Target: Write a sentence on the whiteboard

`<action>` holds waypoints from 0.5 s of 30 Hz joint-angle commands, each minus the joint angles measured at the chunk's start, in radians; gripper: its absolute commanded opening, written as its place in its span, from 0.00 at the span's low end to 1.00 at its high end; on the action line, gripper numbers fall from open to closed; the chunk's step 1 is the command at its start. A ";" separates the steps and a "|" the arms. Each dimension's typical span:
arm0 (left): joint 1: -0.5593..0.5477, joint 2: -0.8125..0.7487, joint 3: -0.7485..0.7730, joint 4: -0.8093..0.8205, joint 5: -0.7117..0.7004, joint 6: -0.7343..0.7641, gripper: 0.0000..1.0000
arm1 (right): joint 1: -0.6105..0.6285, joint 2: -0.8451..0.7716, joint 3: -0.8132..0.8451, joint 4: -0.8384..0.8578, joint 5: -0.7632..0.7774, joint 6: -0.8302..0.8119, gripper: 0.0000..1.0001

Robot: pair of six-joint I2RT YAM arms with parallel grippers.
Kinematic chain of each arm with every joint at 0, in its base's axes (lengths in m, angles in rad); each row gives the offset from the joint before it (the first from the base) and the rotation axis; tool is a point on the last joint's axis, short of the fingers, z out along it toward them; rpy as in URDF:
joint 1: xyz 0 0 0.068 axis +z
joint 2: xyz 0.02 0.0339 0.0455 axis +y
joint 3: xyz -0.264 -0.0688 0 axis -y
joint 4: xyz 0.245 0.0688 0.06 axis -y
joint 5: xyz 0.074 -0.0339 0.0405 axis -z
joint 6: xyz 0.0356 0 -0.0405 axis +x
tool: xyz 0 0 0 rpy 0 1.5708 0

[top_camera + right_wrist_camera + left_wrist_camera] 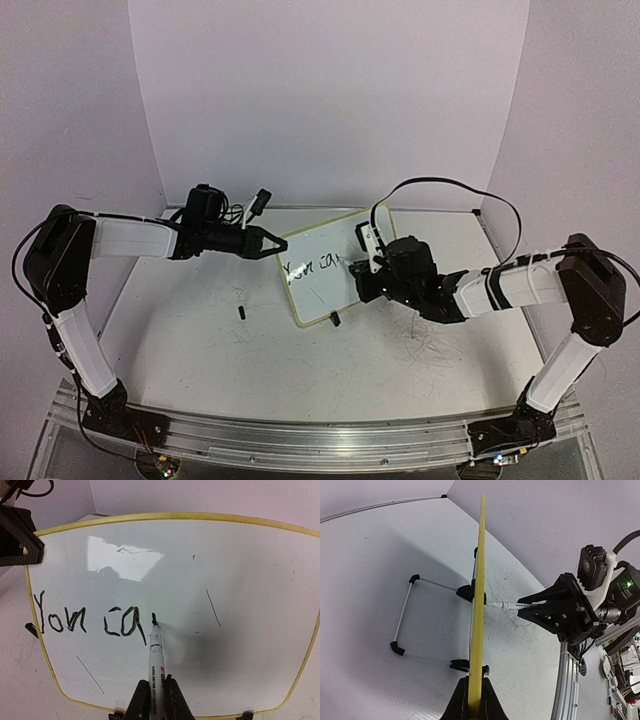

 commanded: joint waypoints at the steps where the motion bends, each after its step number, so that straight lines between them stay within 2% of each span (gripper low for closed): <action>1: 0.008 -0.046 -0.014 -0.032 -0.006 0.019 0.00 | -0.004 -0.006 -0.025 -0.006 0.003 0.019 0.00; 15: 0.008 -0.043 -0.016 -0.032 -0.006 0.019 0.00 | -0.004 -0.002 -0.027 0.002 -0.006 0.019 0.00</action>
